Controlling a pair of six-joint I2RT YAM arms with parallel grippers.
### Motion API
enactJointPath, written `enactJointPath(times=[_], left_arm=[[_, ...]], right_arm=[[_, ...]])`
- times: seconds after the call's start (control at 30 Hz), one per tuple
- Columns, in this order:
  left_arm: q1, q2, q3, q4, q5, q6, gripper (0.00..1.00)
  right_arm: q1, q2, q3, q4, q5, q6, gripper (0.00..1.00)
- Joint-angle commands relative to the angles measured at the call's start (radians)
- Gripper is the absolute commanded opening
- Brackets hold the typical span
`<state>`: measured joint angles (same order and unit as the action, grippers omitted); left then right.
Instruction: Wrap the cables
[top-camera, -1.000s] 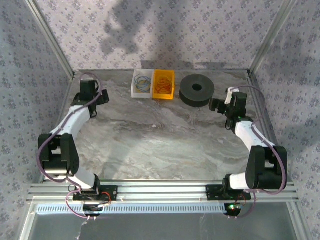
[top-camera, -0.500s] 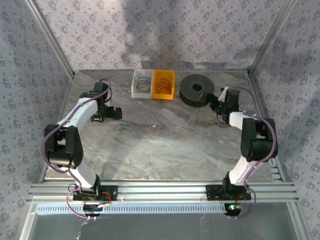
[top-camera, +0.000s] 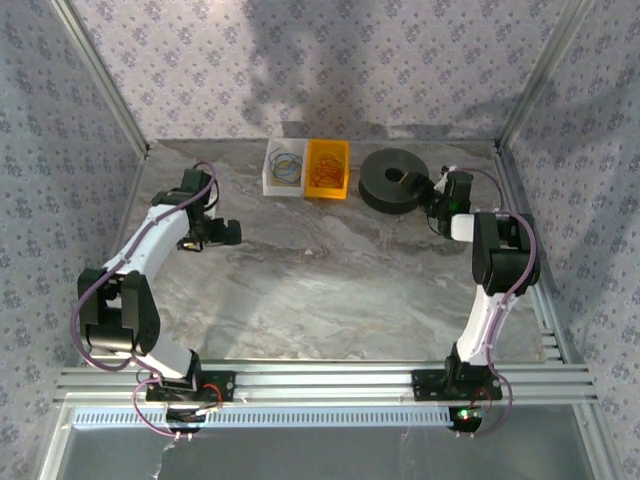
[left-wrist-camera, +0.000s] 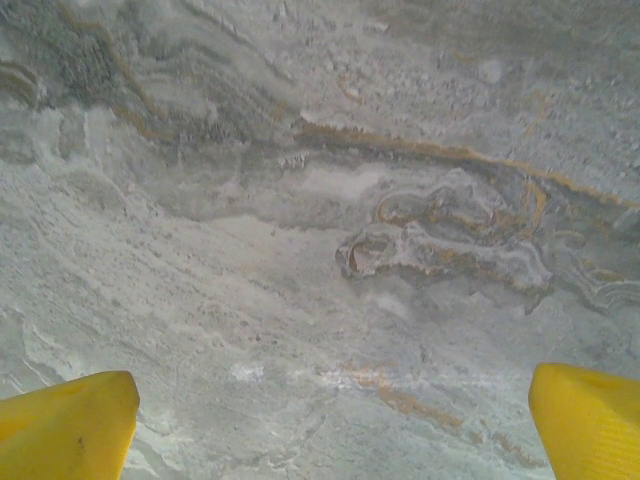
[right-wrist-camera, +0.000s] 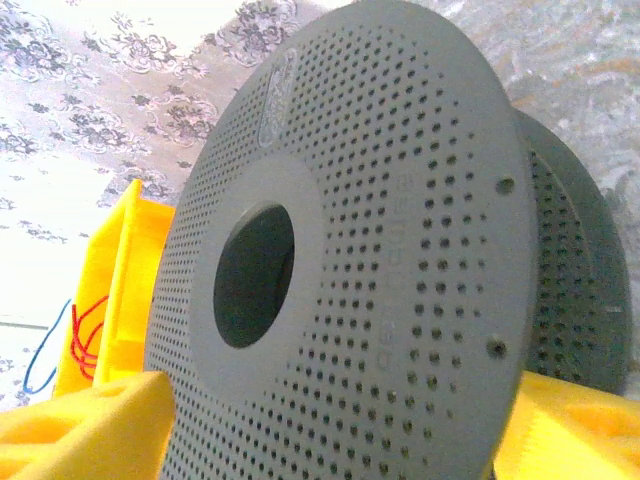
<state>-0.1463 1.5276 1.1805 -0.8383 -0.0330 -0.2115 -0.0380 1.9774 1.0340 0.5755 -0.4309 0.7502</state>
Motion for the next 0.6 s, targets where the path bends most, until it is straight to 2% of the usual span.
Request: enactJointPath(times=[0.0,0.27,0.47,0.57], left_arm=[[-0.006,-0.028,0.005,-0.022,0.022,-0.01,1.0],[-0.007,-0.064,-0.007,-0.018,0.016,-0.009,1.0],[-0.008,-0.069,-0.005,-0.019,0.019,-0.012,1.0],[-0.008,-0.066,0.002,-0.024,0.025,-0.011,1.0]], right_arm=[[0.0,0.046,0.04,0.014,0.035,0.045,0.74],[0.004,0.081,0.058,0.014,0.1,0.06,0.58],[-0.002,0.09,0.064,0.025,0.092,0.07,0.35],[-0.009,0.075,0.047,0.029,0.095,0.071,0.28]])
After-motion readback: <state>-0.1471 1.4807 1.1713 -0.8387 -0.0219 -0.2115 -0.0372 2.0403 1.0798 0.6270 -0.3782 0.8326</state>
